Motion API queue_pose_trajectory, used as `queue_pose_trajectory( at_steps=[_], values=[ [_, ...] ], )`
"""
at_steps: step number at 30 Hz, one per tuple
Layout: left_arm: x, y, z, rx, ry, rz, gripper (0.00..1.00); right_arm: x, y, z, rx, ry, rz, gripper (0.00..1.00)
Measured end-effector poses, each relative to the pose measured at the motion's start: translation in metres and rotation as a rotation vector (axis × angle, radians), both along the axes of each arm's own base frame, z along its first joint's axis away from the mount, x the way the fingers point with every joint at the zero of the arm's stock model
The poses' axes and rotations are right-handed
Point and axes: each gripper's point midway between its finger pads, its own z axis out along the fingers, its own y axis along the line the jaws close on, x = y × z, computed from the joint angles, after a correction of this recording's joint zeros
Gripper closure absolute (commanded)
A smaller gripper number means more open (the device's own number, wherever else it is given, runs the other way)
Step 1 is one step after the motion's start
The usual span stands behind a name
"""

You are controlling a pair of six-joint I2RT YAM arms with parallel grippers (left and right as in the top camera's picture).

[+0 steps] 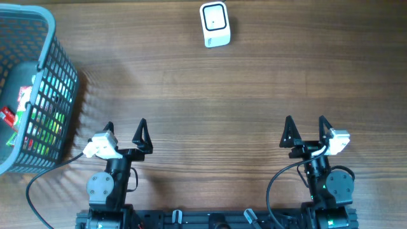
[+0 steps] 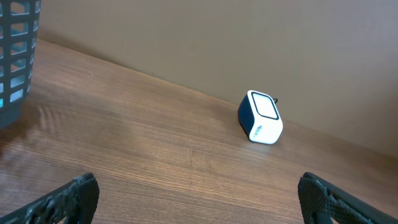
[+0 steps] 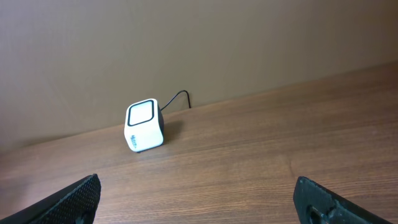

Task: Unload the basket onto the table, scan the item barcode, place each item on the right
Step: 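Reach the left gripper into the grey basket and grasp the noodle cup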

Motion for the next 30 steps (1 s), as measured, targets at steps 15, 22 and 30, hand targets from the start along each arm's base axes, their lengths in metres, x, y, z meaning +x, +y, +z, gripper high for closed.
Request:
queue_pose_trajectory(
  at_steps=[15, 22, 30],
  values=[
    [-0.033, -0.012, 0.081, -0.037, 0.298, -0.071, 0.0, 0.0, 0.0, 0.0, 0.0, 0.001, 0.0, 0.0],
    [-0.014, -0.035, 0.21, -0.035, 0.672, -0.203, 0.0, 0.0, 0.0, 0.0, 0.0, 0.002, 0.0, 0.0],
    [0.085, 0.044, 0.236, 0.187, 0.609, 0.194, 0.0, 0.0, 0.0, 0.0, 0.0, 0.001, 0.0, 0.0]
  ],
)
